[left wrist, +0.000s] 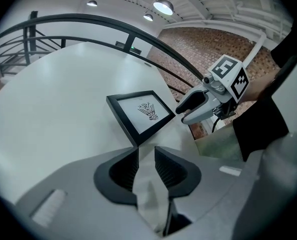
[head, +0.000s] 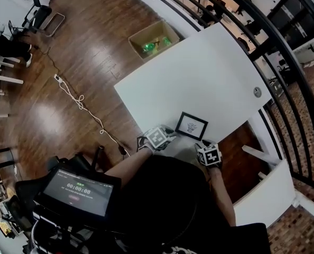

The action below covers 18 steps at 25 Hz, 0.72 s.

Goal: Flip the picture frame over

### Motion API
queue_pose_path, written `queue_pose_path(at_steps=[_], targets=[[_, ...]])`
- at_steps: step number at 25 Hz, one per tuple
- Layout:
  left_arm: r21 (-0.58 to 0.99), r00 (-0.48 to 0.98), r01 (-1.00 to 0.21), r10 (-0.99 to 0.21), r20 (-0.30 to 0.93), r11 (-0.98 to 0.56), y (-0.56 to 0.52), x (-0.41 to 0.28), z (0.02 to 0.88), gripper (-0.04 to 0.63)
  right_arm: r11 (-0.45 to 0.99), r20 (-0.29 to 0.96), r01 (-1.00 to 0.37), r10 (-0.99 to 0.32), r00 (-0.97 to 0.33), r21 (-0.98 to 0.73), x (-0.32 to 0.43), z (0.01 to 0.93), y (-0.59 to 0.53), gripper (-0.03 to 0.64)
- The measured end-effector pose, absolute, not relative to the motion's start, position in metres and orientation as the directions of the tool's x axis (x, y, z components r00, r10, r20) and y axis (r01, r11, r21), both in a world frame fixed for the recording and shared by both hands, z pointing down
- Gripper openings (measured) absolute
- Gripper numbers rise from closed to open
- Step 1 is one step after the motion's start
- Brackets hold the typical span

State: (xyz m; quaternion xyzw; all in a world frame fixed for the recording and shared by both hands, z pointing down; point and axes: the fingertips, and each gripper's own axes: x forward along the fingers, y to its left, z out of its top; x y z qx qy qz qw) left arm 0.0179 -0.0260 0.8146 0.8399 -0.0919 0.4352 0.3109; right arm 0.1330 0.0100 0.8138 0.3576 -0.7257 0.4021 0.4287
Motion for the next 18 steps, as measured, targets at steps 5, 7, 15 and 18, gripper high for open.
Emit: queue_pose_path(at_steps=[5,7,15,18], targets=[[0.433,0.589,-0.429,0.119,0.8,-0.793,-0.025,0.02,0.822,0.104,0.421,0.916,-0.866,-0.162,-0.366,-0.271,0.133,0.817,0.012,0.153],[0.425,0.582,-0.433,0.114,0.805,-0.795,-0.027,0.02,0.824,0.104,0.416,0.916,-0.866,-0.157,-0.368,-0.276,0.134,0.818,0.012,0.153],[0.385,0.555,-0.445,0.089,0.827,-0.808,-0.038,0.02,0.831,0.1,0.401,0.916,-0.866,-0.133,-0.379,-0.301,0.133,0.829,0.014,0.153],[0.374,0.55,-0.44,0.084,0.831,-0.816,-0.039,0.021,0.83,0.1,0.399,0.921,-0.87,-0.133,-0.366,-0.289,0.135,0.828,0.013,0.153]])
